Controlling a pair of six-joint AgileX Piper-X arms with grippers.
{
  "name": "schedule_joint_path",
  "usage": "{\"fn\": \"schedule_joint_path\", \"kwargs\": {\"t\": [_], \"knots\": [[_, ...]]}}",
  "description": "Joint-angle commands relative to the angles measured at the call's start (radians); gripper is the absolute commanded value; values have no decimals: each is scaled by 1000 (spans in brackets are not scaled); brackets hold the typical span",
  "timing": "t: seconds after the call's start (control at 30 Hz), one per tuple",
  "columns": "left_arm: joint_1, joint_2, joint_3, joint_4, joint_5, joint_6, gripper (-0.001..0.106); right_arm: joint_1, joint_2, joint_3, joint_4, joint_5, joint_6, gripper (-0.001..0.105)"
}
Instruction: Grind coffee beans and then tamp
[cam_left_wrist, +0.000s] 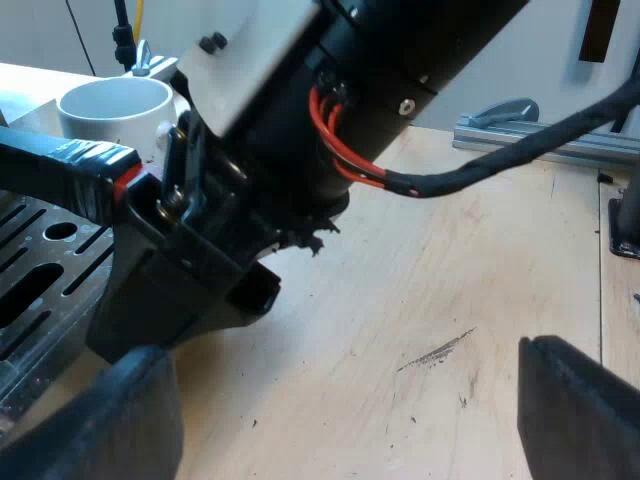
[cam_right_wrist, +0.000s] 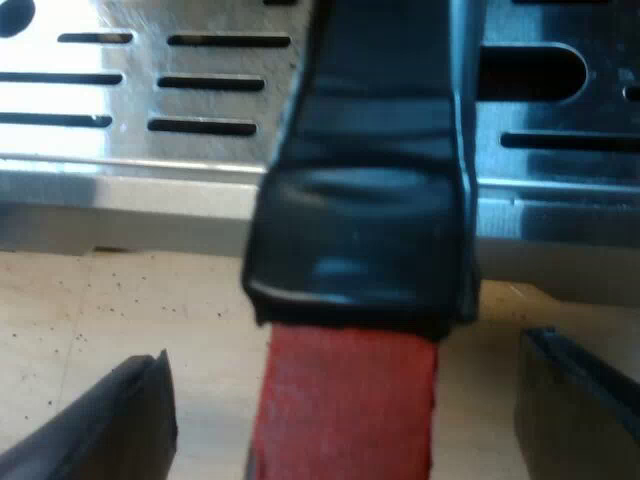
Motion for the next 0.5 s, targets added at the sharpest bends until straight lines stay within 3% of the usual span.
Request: {"fn": "schedule_joint_path", "kwargs": {"t": [0.03, 0.13, 0.5], "knots": [[-3, -1, -8, -13, 20, 0, 71, -4, -3, 0, -12, 7, -12, 71], [-3, -1, -8, -13, 20, 0, 71, -4, -3, 0, -39, 29, -60, 71], [-3, -1, -8, -13, 20, 0, 71, -4, -3, 0, -51, 29, -61, 71]]}}
